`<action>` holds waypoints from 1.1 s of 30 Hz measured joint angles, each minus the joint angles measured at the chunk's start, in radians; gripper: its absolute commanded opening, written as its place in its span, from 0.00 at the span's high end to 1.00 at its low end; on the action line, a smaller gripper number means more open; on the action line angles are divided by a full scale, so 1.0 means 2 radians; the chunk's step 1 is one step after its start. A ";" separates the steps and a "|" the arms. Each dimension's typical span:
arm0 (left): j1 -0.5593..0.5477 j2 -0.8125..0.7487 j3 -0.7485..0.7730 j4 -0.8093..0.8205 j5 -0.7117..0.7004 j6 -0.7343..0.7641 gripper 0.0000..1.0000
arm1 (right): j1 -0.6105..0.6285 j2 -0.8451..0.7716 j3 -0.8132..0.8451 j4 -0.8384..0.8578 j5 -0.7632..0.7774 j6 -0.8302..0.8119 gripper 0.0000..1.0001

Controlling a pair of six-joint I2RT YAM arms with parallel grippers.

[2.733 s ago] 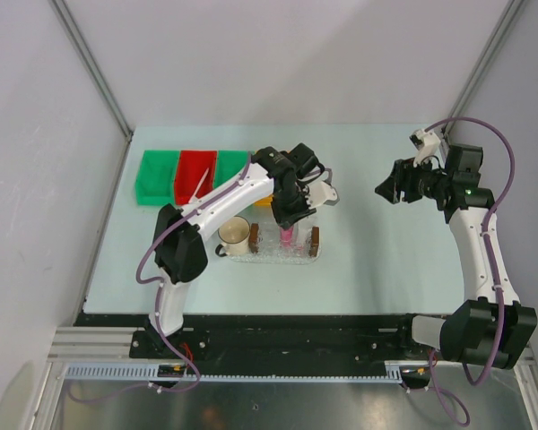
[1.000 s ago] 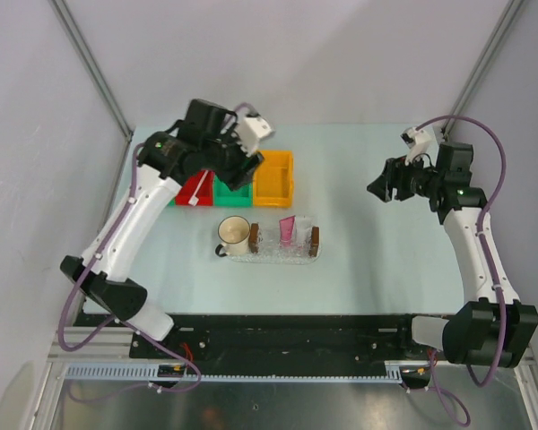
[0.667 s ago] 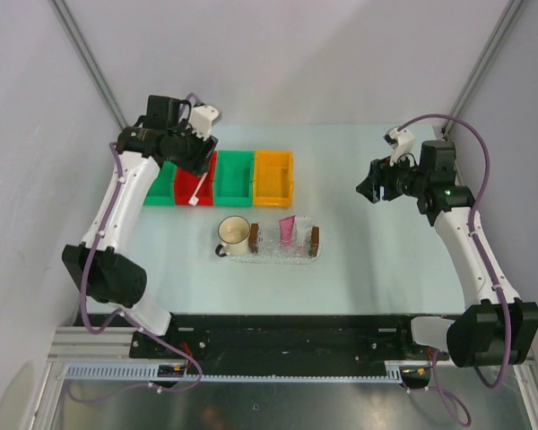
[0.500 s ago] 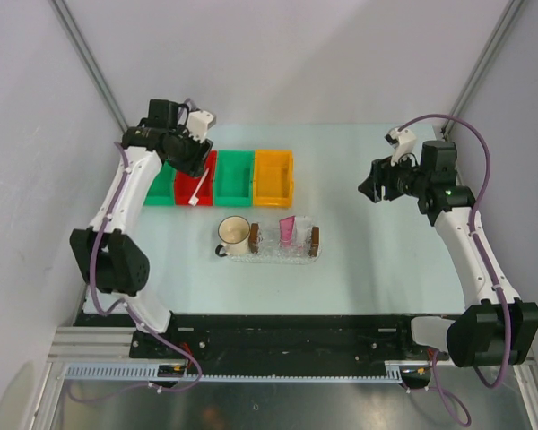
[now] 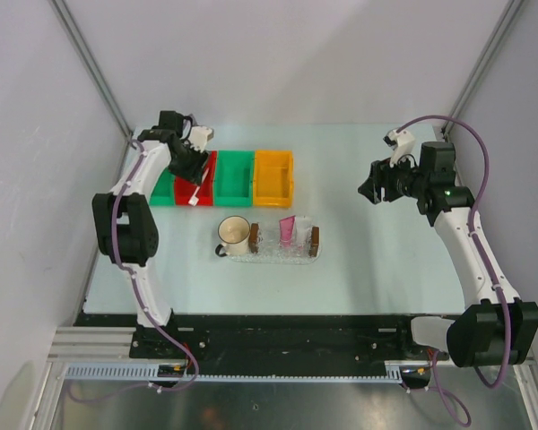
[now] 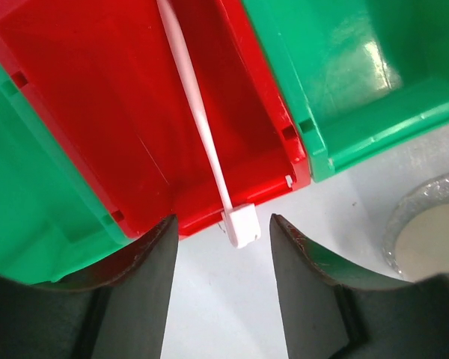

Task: Prepare toiletry sets of a toothbrush and toothpaste on the tray

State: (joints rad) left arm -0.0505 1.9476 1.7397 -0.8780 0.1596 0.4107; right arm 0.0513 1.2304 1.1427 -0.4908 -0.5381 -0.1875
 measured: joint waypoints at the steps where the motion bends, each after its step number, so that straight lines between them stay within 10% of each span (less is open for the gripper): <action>1: 0.001 0.007 0.002 0.001 0.000 0.000 0.44 | 0.000 0.000 0.000 0.000 0.000 0.000 0.38; 33: 0.005 0.125 0.048 0.010 -0.013 0.000 0.60 | 0.000 0.000 0.000 -0.003 0.000 -0.003 0.39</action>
State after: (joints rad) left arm -0.0406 2.1979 1.8351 -0.8574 0.1333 0.4107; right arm 0.0513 1.2304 1.1427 -0.4969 -0.5388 -0.1936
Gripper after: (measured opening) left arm 0.417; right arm 0.612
